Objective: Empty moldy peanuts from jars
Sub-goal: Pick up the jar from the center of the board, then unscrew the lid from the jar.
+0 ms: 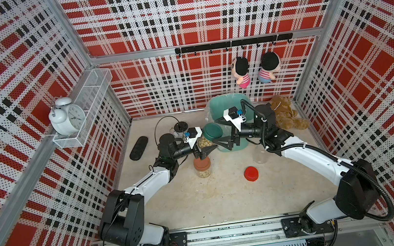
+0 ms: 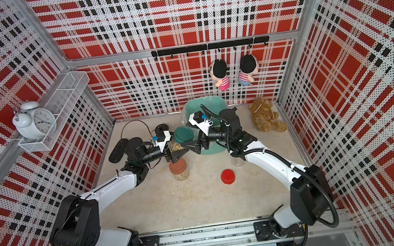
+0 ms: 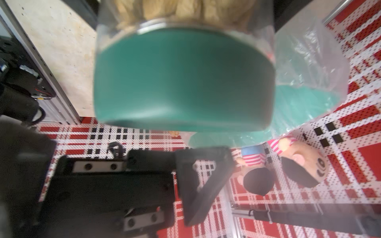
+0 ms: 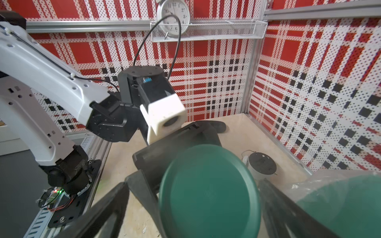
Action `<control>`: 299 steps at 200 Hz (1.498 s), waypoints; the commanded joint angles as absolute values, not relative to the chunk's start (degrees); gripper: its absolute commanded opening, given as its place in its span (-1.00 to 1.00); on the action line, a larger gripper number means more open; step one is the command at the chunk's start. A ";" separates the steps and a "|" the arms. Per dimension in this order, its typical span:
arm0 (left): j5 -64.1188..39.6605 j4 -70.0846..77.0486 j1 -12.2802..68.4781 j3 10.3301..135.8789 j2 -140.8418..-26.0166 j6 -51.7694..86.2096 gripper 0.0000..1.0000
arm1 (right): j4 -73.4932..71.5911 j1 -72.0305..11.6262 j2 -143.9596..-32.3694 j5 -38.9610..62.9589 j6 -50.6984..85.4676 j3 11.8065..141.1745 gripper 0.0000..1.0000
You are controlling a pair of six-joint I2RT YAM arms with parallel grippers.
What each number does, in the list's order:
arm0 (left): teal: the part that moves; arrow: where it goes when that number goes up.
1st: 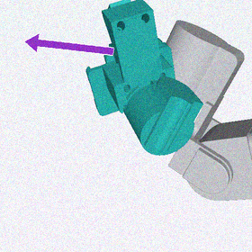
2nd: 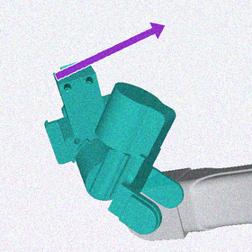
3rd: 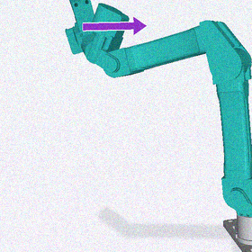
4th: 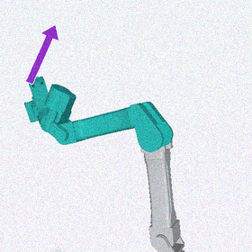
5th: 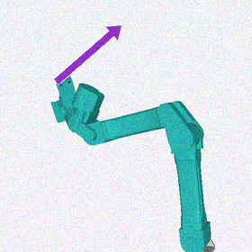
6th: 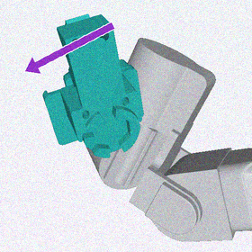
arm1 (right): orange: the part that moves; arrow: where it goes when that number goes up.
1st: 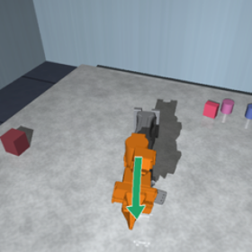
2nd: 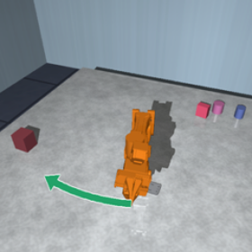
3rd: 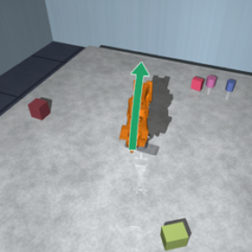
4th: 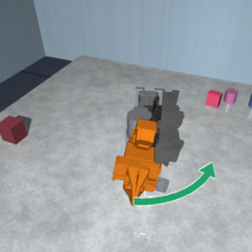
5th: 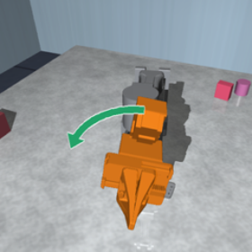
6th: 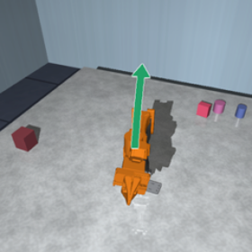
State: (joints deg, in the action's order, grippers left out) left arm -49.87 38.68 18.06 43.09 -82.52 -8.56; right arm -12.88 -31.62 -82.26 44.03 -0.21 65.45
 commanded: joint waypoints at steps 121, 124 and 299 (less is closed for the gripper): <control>-45.43 48.54 18.16 42.56 -80.15 -3.86 -1.00 | -22.06 -40.46 -82.12 12.31 18.05 61.80 1.00; -45.32 48.54 18.19 42.58 -80.14 -3.82 -1.00 | -21.98 -40.59 -82.28 11.98 18.14 61.95 1.00; -44.77 48.87 18.24 42.44 -80.30 -3.18 -1.00 | -15.76 -41.73 -87.10 16.42 17.64 67.30 0.88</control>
State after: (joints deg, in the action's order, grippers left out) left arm -44.77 43.16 17.93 42.04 -82.37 -3.79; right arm -17.50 -41.12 -86.37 14.66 18.11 65.95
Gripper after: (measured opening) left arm 0.873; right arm 0.906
